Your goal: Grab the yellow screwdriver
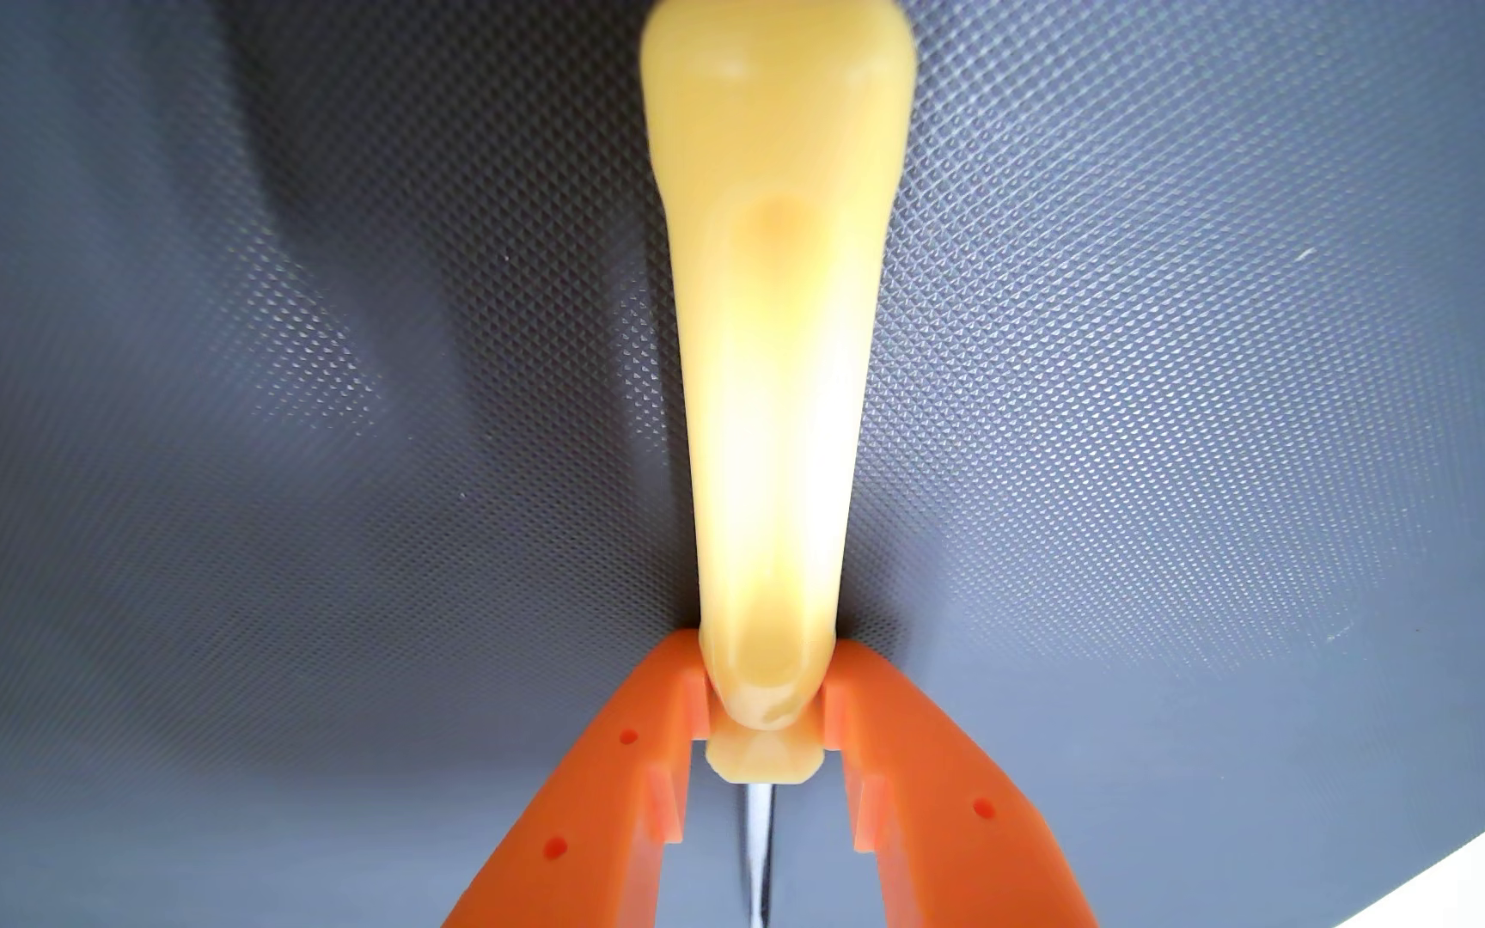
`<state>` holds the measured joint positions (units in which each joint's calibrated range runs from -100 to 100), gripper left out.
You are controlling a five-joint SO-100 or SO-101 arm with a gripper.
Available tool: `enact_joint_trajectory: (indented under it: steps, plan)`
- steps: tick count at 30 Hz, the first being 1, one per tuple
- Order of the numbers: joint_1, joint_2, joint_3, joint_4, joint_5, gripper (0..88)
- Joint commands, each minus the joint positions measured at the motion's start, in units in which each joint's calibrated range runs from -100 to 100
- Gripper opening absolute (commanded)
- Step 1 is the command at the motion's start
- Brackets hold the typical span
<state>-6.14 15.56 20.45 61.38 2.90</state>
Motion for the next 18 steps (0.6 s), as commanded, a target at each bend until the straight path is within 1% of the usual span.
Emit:
enact_joint_trajectory:
  steps: [1, 6, 13, 18]
  plan:
    - [-0.5, -3.0, 0.0, 0.5, -0.1, 0.8]
    - [-0.2, -5.4, -0.8, 0.7, 0.1, 0.8]
    - [-0.3, -7.3, -6.2, 10.3, 0.1, 0.8]
    - [-0.4, -7.4, -10.8, 13.8, 0.1, 0.8]
